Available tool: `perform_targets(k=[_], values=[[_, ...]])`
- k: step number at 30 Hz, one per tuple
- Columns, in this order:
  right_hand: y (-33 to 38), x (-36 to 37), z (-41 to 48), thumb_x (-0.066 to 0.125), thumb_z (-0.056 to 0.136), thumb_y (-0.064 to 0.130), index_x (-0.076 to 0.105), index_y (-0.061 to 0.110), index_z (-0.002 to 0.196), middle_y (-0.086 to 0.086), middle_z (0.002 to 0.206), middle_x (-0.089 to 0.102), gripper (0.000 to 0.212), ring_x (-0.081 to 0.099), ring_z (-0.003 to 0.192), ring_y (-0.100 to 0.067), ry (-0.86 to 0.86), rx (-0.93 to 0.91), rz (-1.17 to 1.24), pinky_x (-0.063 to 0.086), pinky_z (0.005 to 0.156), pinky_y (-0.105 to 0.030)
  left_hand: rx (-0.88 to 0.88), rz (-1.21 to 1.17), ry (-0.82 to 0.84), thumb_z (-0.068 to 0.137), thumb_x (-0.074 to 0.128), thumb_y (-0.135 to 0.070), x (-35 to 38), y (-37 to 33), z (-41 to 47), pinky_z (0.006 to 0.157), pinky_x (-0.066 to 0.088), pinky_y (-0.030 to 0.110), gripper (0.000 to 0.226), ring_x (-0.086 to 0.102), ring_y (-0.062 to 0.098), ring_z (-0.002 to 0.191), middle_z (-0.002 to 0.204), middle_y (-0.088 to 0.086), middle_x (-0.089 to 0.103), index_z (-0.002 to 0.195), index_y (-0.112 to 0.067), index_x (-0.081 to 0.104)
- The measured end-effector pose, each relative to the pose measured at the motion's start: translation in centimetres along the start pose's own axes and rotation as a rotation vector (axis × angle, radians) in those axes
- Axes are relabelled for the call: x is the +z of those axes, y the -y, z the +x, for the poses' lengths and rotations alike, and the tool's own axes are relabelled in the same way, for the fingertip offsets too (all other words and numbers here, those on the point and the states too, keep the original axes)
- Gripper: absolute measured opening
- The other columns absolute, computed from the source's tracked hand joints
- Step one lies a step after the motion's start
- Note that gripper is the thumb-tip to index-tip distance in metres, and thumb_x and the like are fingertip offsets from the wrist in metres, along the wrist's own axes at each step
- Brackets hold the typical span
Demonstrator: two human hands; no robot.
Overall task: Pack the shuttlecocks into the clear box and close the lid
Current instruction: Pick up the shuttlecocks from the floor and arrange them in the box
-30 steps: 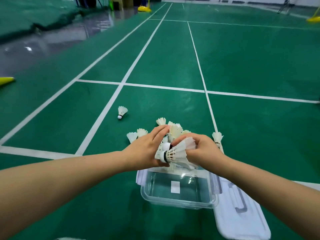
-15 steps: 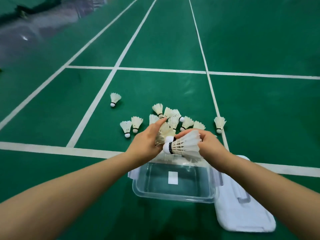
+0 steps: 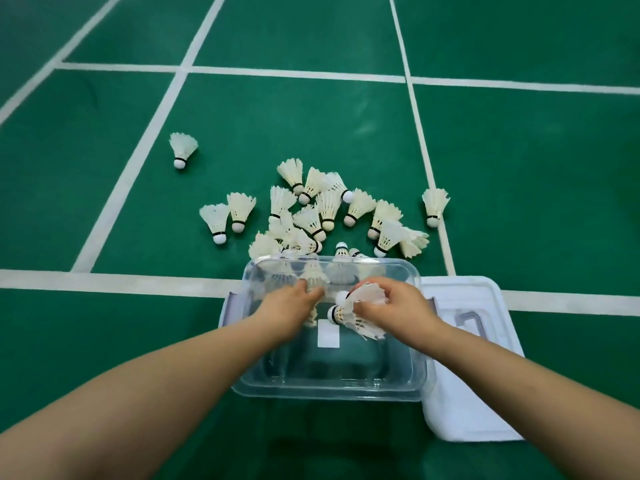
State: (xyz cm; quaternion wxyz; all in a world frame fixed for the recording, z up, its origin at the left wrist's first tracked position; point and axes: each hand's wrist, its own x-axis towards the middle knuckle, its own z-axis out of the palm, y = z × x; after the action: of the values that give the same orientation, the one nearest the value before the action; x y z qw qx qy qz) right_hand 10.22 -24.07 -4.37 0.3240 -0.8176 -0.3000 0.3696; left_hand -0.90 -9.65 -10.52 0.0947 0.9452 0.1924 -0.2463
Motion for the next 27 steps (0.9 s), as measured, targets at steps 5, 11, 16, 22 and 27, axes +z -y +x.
perform_targets(k=[5, 11, 16, 22, 27], values=[[-0.7, 0.3, 0.3, 0.067, 0.076, 0.017, 0.069, 0.022, 0.095, 0.001, 0.092, 0.067, 0.019, 0.061, 0.082, -0.013, -0.044, -0.021, 0.007, 0.046, 0.072, -0.02, 0.01, 0.09, 0.022, 0.089, 0.043, 0.0, 1.3, 0.4, 1.3, 0.081, 0.05, 0.039, 0.055, 0.054, 0.032, 0.107, 0.128, 0.017, 0.044, 0.139, -0.015, 0.026], [-1.5, 0.5, 0.0, 0.067, 0.077, 0.02, 0.067, 0.025, 0.096, 0.007, 0.095, 0.062, 0.019, 0.056, 0.085, -0.009, -0.026, -0.044, -0.05, 0.037, 0.068, -0.003, 0.036, 0.209, 0.026, 0.089, 0.044, 0.003, 2.0, 0.4, 1.4, 0.08, 0.049, 0.038, 0.067, 0.055, 0.031, 0.105, 0.13, 0.017, 0.042, 0.145, -0.021, 0.016], [-1.8, 0.6, -0.1, 0.067, 0.078, 0.023, 0.066, 0.027, 0.099, 0.005, 0.108, 0.06, 0.022, 0.052, 0.094, -0.009, 0.005, -0.078, -0.109, 0.031, 0.069, 0.002, 0.018, 0.292, -0.021, 0.091, 0.047, -0.009, 2.3, 0.4, 1.6, 0.089, 0.045, 0.041, 0.061, 0.043, 0.033, 0.121, 0.136, 0.016, 0.039, 0.144, -0.021, 0.019], [-2.1, 0.2, -0.4, 0.066, 0.078, 0.024, 0.066, 0.026, 0.101, 0.004, 0.114, 0.06, 0.023, 0.05, 0.098, -0.007, 0.001, -0.106, -0.146, 0.034, 0.074, -0.014, -0.051, 0.274, -0.064, 0.089, 0.052, -0.013, 2.7, 0.0, 0.9, 0.095, 0.042, 0.045, 0.068, 0.036, 0.036, 0.127, 0.145, 0.018, 0.026, 0.145, -0.027, 0.015], [-2.1, 0.2, -0.6, 0.066, 0.078, 0.024, 0.066, 0.027, 0.1, 0.007, 0.109, 0.059, 0.022, 0.051, 0.097, -0.007, 0.006, -0.117, -0.147, 0.034, 0.074, -0.011, -0.047, 0.11, -0.121, 0.086, 0.059, -0.035, 1.7, -0.3, 0.5, 0.093, 0.039, 0.038, 0.075, 0.038, 0.028, 0.124, 0.139, 0.01, 0.035, 0.145, -0.03, 0.012]])
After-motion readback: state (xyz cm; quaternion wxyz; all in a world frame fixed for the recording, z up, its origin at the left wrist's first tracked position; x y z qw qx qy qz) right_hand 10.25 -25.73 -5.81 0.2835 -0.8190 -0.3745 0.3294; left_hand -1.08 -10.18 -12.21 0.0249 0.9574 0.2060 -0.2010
